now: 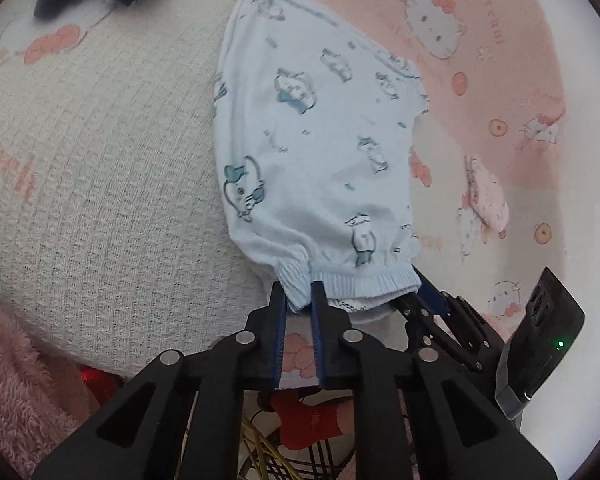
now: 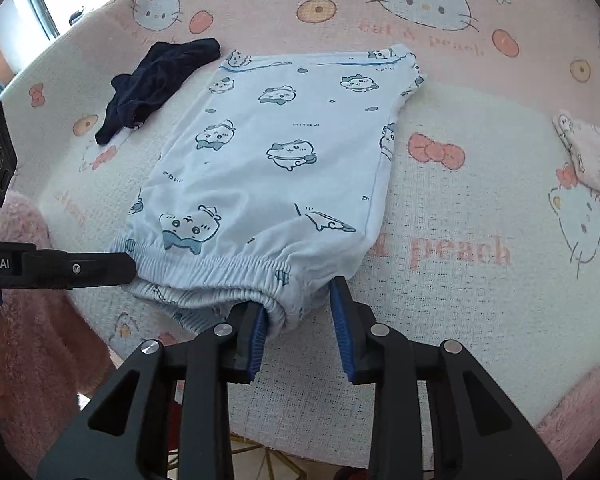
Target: Fold clothes
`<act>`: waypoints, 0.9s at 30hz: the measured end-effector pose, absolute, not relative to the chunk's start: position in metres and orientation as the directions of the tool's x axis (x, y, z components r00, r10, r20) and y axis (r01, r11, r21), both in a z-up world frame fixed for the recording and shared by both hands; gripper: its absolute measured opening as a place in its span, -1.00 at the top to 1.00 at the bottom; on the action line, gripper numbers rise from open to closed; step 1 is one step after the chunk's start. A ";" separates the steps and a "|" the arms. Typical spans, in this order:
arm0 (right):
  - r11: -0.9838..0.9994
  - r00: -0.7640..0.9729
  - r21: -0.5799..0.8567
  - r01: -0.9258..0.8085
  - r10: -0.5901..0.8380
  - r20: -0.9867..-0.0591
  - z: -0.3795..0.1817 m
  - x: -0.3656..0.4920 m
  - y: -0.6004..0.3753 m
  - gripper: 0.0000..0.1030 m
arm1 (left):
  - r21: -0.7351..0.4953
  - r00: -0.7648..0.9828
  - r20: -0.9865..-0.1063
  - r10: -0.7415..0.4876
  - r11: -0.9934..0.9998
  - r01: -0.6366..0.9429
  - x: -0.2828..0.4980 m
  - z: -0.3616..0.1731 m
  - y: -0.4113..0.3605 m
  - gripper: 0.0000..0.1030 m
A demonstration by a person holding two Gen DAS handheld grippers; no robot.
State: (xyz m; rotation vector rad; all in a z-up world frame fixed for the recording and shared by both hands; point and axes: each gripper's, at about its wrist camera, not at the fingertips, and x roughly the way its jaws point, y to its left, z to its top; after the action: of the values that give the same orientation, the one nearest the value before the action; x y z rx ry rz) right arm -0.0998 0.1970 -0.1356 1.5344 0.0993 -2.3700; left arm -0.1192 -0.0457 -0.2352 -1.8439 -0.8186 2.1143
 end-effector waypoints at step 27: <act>-0.912 -0.173 0.397 0.106 -0.410 -0.896 -0.143 -0.098 0.258 0.43 | -0.573 -0.140 -0.817 0.559 -0.762 0.300 -0.099 -0.245 -0.067 0.65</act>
State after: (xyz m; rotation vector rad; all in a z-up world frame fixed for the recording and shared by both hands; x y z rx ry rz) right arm -0.0981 0.2578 -0.1431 1.7615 -0.3480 -2.1472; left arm -0.0992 -0.0674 -0.2450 -1.9232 -0.9815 2.0106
